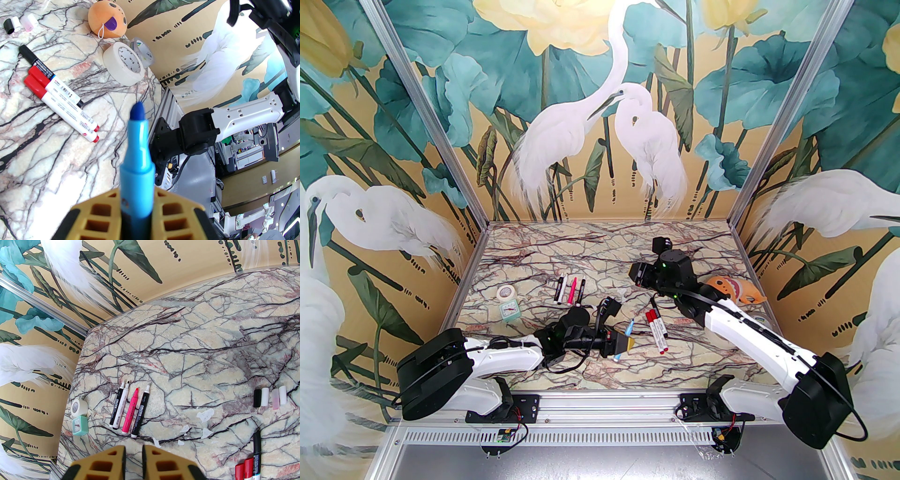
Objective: Open the pen caps
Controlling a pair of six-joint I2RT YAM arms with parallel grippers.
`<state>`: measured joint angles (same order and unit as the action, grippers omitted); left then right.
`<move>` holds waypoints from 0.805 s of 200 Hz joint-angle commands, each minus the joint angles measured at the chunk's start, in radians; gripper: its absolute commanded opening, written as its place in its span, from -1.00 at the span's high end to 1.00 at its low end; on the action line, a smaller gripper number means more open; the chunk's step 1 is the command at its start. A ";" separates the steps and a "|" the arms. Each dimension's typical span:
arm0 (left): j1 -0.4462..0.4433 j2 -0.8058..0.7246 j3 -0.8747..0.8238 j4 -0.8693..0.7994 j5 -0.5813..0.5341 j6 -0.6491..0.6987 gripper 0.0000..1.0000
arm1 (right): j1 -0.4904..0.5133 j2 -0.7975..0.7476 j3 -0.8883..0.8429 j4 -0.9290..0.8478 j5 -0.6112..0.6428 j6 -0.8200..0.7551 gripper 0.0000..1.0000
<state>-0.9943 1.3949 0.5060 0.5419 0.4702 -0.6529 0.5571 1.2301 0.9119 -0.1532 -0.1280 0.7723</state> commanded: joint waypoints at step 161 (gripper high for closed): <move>0.115 -0.386 0.020 -0.463 -0.179 0.083 1.00 | -0.190 -0.082 -0.079 -0.481 -0.041 -0.273 0.66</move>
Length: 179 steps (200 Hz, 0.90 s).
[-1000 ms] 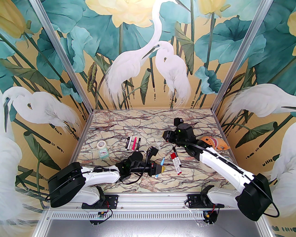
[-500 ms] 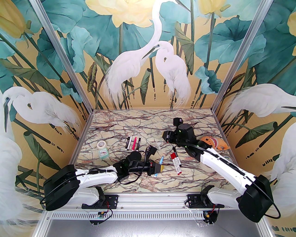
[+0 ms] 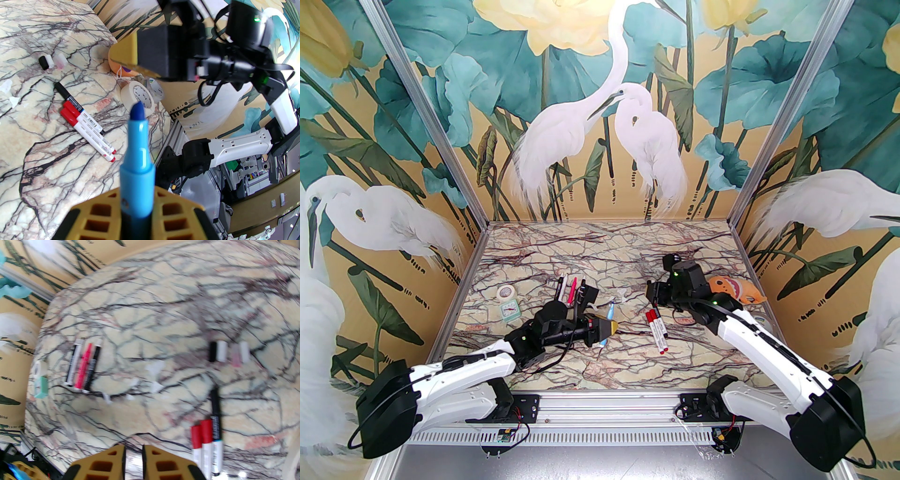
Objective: Open the pen caps
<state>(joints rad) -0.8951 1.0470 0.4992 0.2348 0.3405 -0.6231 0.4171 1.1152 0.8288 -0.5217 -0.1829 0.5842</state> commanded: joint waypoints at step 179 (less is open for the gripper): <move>0.028 -0.001 0.044 -0.224 -0.045 0.089 1.00 | -0.265 0.664 0.339 -0.118 0.157 -0.357 0.67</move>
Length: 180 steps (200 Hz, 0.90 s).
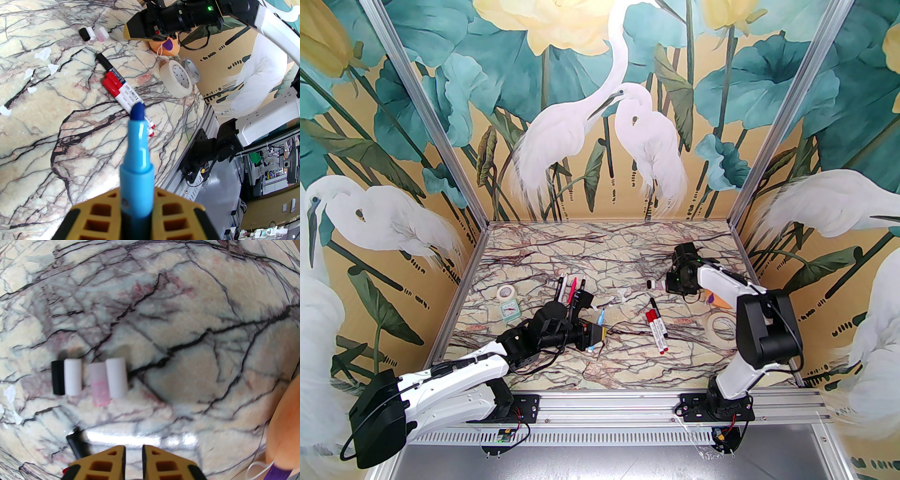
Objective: Open the pen caps
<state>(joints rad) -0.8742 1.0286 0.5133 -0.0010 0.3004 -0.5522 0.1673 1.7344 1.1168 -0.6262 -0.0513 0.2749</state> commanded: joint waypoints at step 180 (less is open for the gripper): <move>0.006 0.037 0.006 0.052 0.015 -0.011 1.00 | -0.045 0.227 0.181 -0.013 -0.010 -0.079 0.49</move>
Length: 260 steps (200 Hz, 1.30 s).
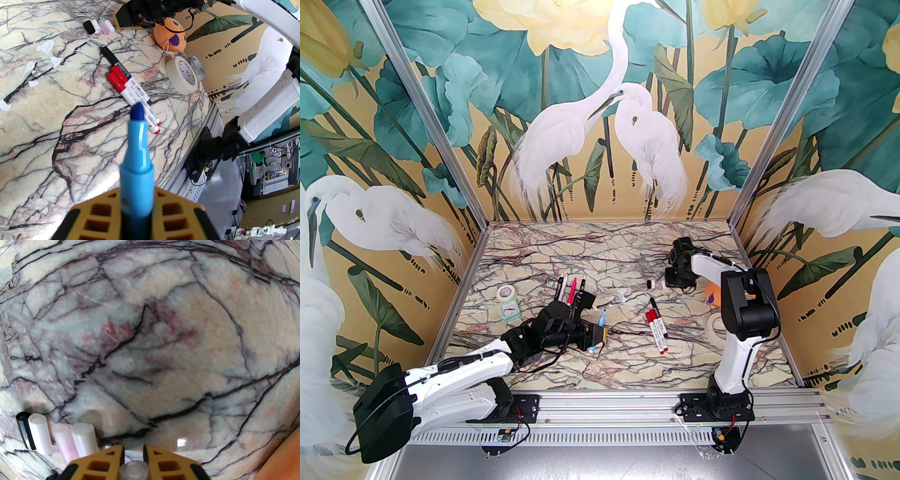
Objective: Open the pen caps
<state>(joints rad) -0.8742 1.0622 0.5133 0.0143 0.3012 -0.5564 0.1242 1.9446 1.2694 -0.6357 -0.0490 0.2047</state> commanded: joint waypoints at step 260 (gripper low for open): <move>0.073 0.245 0.310 -0.343 -0.282 0.084 0.94 | 0.188 -0.968 -0.668 0.234 -0.202 0.312 -0.77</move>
<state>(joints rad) -0.8268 1.2331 0.7593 -0.2451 0.0864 -0.5236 0.2901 1.0943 0.6579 -0.4515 -0.1551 0.4610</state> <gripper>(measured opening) 0.194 0.829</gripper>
